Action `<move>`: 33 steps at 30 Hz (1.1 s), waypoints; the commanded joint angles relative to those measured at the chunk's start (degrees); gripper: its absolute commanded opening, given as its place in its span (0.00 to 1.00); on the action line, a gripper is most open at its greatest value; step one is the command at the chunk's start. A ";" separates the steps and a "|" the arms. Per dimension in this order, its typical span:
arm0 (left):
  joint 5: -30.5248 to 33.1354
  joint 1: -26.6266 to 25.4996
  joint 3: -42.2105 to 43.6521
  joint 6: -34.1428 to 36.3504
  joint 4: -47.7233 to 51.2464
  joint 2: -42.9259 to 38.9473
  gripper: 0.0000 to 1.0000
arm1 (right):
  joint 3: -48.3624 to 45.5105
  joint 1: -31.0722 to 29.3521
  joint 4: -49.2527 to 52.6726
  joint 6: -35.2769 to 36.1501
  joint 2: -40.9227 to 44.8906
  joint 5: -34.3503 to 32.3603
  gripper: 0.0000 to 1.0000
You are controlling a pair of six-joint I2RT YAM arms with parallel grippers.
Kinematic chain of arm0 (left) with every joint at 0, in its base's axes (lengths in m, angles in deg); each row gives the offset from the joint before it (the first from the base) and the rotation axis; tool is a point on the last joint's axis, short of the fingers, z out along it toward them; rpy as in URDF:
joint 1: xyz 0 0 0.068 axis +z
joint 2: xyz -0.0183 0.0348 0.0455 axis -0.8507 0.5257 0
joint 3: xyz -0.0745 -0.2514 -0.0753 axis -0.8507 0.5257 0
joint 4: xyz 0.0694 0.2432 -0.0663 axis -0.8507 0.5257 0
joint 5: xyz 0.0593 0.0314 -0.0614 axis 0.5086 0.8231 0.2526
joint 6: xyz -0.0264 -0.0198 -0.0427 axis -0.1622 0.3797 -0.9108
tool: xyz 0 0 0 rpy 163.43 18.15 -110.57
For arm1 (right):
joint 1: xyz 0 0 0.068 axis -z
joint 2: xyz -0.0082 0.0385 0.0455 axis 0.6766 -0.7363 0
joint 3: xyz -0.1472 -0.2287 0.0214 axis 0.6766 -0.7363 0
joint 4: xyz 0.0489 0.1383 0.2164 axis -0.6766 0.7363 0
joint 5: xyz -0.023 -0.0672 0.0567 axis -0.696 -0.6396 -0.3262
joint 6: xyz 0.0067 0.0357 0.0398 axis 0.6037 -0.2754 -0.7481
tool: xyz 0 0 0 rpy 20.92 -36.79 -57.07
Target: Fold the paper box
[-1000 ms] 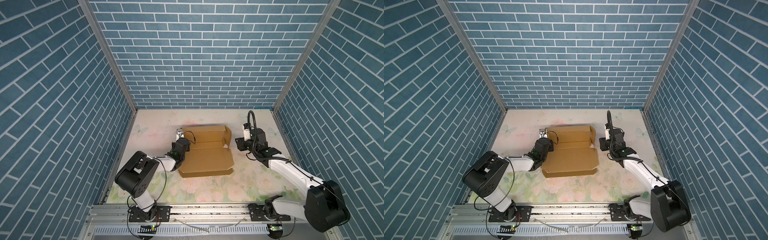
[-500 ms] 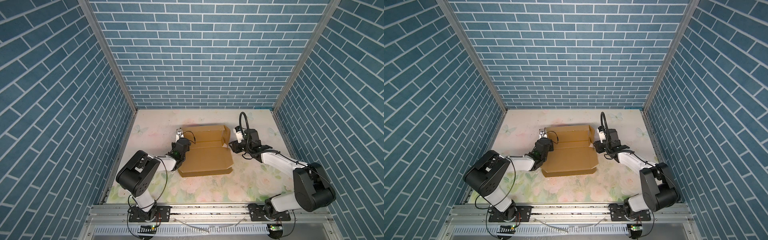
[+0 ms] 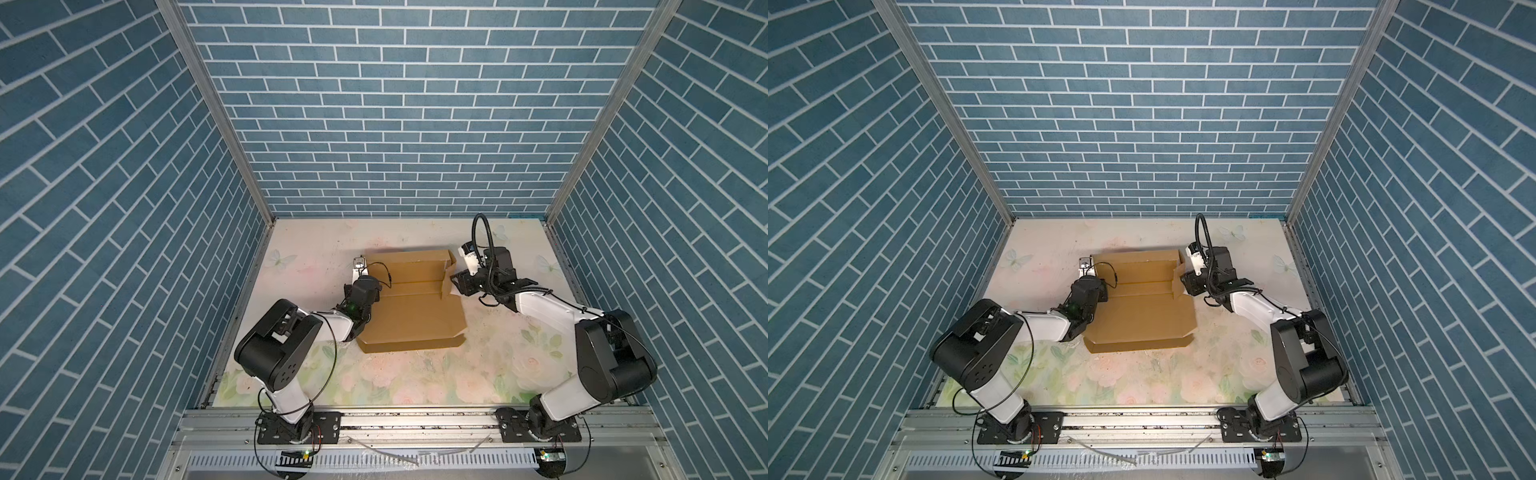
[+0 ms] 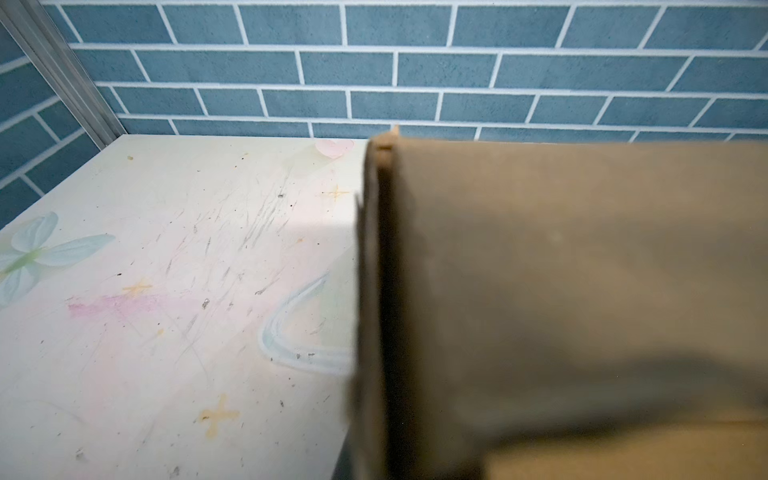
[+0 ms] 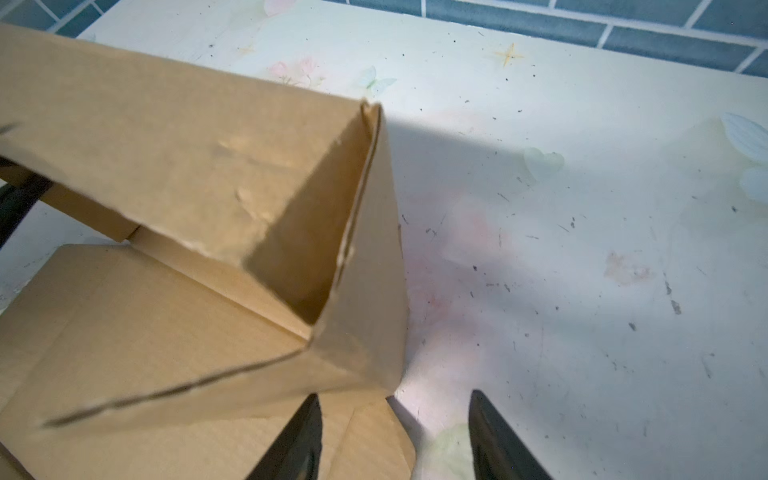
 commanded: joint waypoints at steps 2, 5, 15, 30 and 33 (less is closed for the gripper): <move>-1.96 -0.18 0.43 1.44 2.48 1.55 0.00 | 3.34 0.19 -1.69 2.73 -2.01 2.26 0.57; -2.34 -0.12 0.26 1.41 2.45 1.74 0.00 | 4.15 0.20 -2.64 2.06 -3.21 2.59 0.57; -3.75 -0.17 0.26 0.94 2.10 1.57 0.00 | 5.75 -0.41 -4.76 -0.88 -6.92 0.22 0.56; -5.20 -0.18 0.00 -0.91 2.10 1.41 0.00 | 6.19 -5.20 -9.76 -2.58 -9.76 -12.50 0.46; -5.30 -0.16 -0.31 -1.07 2.53 1.40 0.00 | 6.71 -6.10 -10.01 -2.56 -10.29 -13.76 0.45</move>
